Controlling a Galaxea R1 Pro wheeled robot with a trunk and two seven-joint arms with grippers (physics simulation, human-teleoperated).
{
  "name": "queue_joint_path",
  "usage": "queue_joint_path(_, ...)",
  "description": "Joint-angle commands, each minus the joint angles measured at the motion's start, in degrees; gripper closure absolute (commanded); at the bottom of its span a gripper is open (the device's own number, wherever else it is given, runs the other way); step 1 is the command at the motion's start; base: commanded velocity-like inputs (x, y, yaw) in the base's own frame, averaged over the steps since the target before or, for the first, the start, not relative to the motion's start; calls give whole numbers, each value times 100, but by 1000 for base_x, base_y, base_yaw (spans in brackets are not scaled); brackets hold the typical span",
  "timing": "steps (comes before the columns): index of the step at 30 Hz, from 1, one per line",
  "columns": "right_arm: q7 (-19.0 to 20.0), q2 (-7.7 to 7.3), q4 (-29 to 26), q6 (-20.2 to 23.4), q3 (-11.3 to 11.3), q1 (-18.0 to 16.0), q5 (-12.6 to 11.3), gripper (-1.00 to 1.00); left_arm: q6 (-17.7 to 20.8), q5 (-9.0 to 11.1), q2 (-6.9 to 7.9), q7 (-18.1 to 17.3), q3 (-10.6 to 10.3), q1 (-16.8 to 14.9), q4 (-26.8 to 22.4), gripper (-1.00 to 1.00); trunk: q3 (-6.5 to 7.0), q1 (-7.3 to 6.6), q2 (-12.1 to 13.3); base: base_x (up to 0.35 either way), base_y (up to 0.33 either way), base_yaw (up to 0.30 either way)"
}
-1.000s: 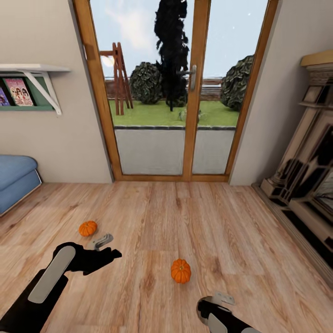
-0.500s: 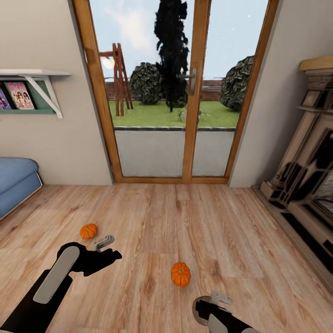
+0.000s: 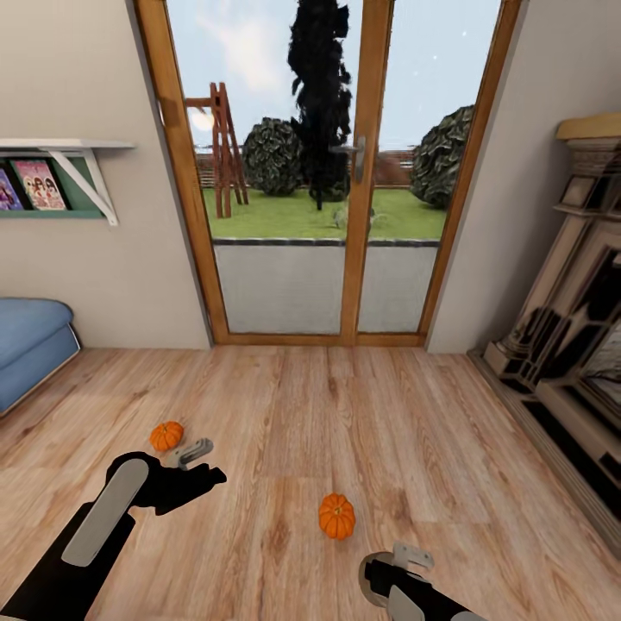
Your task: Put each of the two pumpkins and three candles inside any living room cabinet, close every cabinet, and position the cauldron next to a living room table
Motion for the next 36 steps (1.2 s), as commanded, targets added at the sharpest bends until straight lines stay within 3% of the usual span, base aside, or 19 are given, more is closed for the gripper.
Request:
queue_joint_path(1,-27,0,-3,-7,46,-2,-59,100,1,54,5,61,-9,-4,-5,-100,13,-23,39,0,0,0)
queue_joint_path(36,-36,0,-9,-19,46,-2,-58,100,1,54,5,62,-9,-4,-5,-100,642,-792,1443,0,0,0)
